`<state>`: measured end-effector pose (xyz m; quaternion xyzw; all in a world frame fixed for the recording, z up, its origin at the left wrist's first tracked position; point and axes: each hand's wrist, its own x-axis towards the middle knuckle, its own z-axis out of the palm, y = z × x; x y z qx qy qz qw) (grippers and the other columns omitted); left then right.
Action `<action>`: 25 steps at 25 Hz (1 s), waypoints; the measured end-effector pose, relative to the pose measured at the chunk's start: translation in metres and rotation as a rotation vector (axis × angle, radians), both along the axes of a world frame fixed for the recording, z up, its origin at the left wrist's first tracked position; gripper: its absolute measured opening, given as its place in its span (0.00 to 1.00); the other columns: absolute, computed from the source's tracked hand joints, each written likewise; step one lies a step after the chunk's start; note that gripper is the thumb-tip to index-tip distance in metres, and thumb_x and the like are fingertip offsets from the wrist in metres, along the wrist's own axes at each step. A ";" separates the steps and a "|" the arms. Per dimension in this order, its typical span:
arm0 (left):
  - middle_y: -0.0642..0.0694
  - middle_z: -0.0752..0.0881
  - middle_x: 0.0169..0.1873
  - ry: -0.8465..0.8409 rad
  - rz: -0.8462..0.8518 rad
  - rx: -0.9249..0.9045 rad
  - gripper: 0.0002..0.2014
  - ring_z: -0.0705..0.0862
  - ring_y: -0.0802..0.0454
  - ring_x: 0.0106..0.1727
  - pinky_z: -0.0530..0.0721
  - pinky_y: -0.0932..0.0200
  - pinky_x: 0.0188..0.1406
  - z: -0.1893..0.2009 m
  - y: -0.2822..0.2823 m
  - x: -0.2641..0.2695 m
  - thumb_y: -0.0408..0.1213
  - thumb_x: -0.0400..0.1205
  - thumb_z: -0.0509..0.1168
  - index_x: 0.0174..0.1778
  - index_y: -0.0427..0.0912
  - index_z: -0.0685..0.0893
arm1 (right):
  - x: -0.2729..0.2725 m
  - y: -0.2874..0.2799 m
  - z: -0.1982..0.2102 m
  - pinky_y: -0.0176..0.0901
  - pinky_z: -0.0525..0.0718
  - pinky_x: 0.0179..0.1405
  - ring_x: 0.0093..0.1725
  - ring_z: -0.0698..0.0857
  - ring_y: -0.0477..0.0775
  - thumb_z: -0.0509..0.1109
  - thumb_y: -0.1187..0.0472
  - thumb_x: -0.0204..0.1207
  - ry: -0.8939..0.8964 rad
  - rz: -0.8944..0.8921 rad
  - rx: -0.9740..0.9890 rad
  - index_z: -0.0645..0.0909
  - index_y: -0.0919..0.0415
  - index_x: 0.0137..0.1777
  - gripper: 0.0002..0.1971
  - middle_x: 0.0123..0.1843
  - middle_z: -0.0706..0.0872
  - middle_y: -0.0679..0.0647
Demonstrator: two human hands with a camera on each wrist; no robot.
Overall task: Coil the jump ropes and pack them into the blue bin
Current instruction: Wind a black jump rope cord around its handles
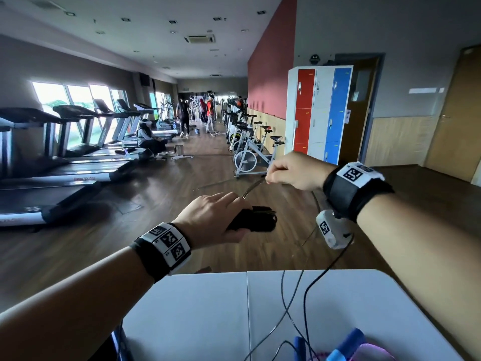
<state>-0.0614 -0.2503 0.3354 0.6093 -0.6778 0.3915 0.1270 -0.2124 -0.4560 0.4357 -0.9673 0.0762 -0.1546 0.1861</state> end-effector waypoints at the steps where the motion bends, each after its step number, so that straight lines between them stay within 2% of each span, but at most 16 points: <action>1: 0.48 0.88 0.45 -0.004 -0.016 -0.030 0.21 0.89 0.47 0.45 0.87 0.54 0.36 0.004 0.000 -0.002 0.55 0.78 0.65 0.59 0.44 0.87 | 0.001 -0.006 -0.012 0.23 0.71 0.29 0.25 0.79 0.30 0.70 0.59 0.85 -0.023 -0.004 0.057 0.89 0.60 0.49 0.08 0.24 0.83 0.31; 2: 0.48 0.88 0.46 -0.002 -0.032 -0.055 0.21 0.89 0.47 0.45 0.87 0.54 0.37 0.008 -0.001 -0.004 0.54 0.79 0.65 0.59 0.43 0.88 | 0.004 -0.011 -0.027 0.21 0.72 0.27 0.24 0.79 0.27 0.68 0.61 0.86 -0.050 -0.017 0.118 0.88 0.62 0.50 0.08 0.22 0.81 0.28; 3: 0.47 0.88 0.46 0.002 -0.047 -0.077 0.21 0.89 0.47 0.45 0.86 0.55 0.38 0.011 -0.003 -0.005 0.53 0.79 0.65 0.58 0.42 0.88 | 0.009 -0.013 -0.046 0.21 0.71 0.24 0.23 0.79 0.28 0.67 0.62 0.87 -0.083 -0.036 0.182 0.87 0.64 0.50 0.09 0.21 0.80 0.29; 5: 0.47 0.88 0.45 0.003 -0.058 -0.104 0.20 0.88 0.46 0.44 0.85 0.55 0.40 0.015 -0.005 -0.004 0.52 0.80 0.65 0.57 0.41 0.88 | 0.019 -0.013 -0.091 0.27 0.66 0.20 0.18 0.74 0.38 0.65 0.66 0.85 -0.159 -0.077 0.291 0.86 0.70 0.45 0.11 0.18 0.78 0.39; 7: 0.46 0.88 0.45 -0.006 -0.038 -0.105 0.19 0.88 0.46 0.44 0.85 0.55 0.42 0.015 -0.008 0.000 0.51 0.80 0.65 0.57 0.41 0.89 | 0.025 0.002 -0.130 0.34 0.65 0.22 0.19 0.70 0.40 0.64 0.67 0.82 -0.211 -0.093 0.404 0.84 0.66 0.36 0.13 0.19 0.75 0.44; 8: 0.46 0.88 0.45 -0.009 -0.023 -0.099 0.19 0.88 0.46 0.44 0.85 0.54 0.42 0.014 -0.009 0.002 0.50 0.79 0.65 0.57 0.41 0.89 | 0.025 0.016 -0.144 0.34 0.66 0.23 0.21 0.70 0.43 0.64 0.63 0.85 -0.205 -0.083 0.481 0.83 0.62 0.35 0.16 0.21 0.75 0.45; 10: 0.46 0.88 0.45 -0.008 0.019 -0.083 0.19 0.88 0.46 0.44 0.86 0.53 0.39 0.011 -0.009 0.008 0.51 0.78 0.65 0.57 0.42 0.88 | 0.017 0.047 -0.155 0.31 0.66 0.20 0.21 0.70 0.45 0.61 0.57 0.89 -0.166 -0.035 0.622 0.82 0.60 0.38 0.18 0.22 0.74 0.46; 13: 0.47 0.88 0.45 0.016 0.094 -0.074 0.21 0.89 0.45 0.44 0.86 0.53 0.36 0.005 -0.010 0.018 0.55 0.79 0.63 0.56 0.42 0.87 | 0.001 0.070 -0.142 0.31 0.68 0.21 0.19 0.71 0.40 0.62 0.56 0.87 -0.141 -0.003 0.575 0.82 0.57 0.40 0.15 0.21 0.75 0.45; 15: 0.47 0.88 0.47 0.043 0.132 -0.065 0.23 0.89 0.44 0.44 0.88 0.51 0.34 0.004 -0.011 0.025 0.57 0.80 0.62 0.56 0.42 0.87 | -0.009 0.072 -0.124 0.39 0.69 0.26 0.23 0.74 0.40 0.66 0.56 0.84 -0.154 -0.013 0.407 0.83 0.55 0.37 0.13 0.24 0.78 0.46; 17: 0.47 0.88 0.47 0.034 0.154 -0.042 0.23 0.89 0.44 0.44 0.88 0.50 0.33 0.003 -0.011 0.030 0.58 0.80 0.63 0.56 0.42 0.86 | -0.021 0.077 -0.102 0.44 0.69 0.30 0.27 0.75 0.42 0.68 0.54 0.83 -0.115 0.005 0.237 0.82 0.59 0.37 0.14 0.27 0.78 0.47; 19: 0.47 0.88 0.46 0.003 0.172 -0.013 0.21 0.88 0.44 0.44 0.87 0.52 0.33 0.001 -0.009 0.034 0.57 0.78 0.68 0.56 0.43 0.86 | -0.033 0.081 -0.074 0.38 0.68 0.26 0.25 0.75 0.41 0.70 0.54 0.83 -0.090 0.008 0.093 0.83 0.60 0.38 0.13 0.24 0.78 0.47; 21: 0.48 0.88 0.45 -0.022 0.176 -0.004 0.21 0.88 0.45 0.44 0.86 0.53 0.33 -0.002 -0.005 0.036 0.57 0.77 0.69 0.55 0.44 0.86 | -0.039 0.077 -0.039 0.33 0.68 0.22 0.22 0.76 0.37 0.70 0.54 0.82 -0.089 -0.023 0.003 0.86 0.56 0.39 0.11 0.20 0.78 0.44; 25: 0.49 0.89 0.45 0.030 0.111 -0.036 0.21 0.88 0.47 0.45 0.85 0.55 0.36 0.002 -0.001 0.026 0.56 0.78 0.65 0.54 0.43 0.87 | -0.032 0.051 0.016 0.27 0.71 0.25 0.25 0.78 0.32 0.71 0.54 0.83 -0.075 0.008 -0.069 0.90 0.55 0.44 0.09 0.28 0.82 0.42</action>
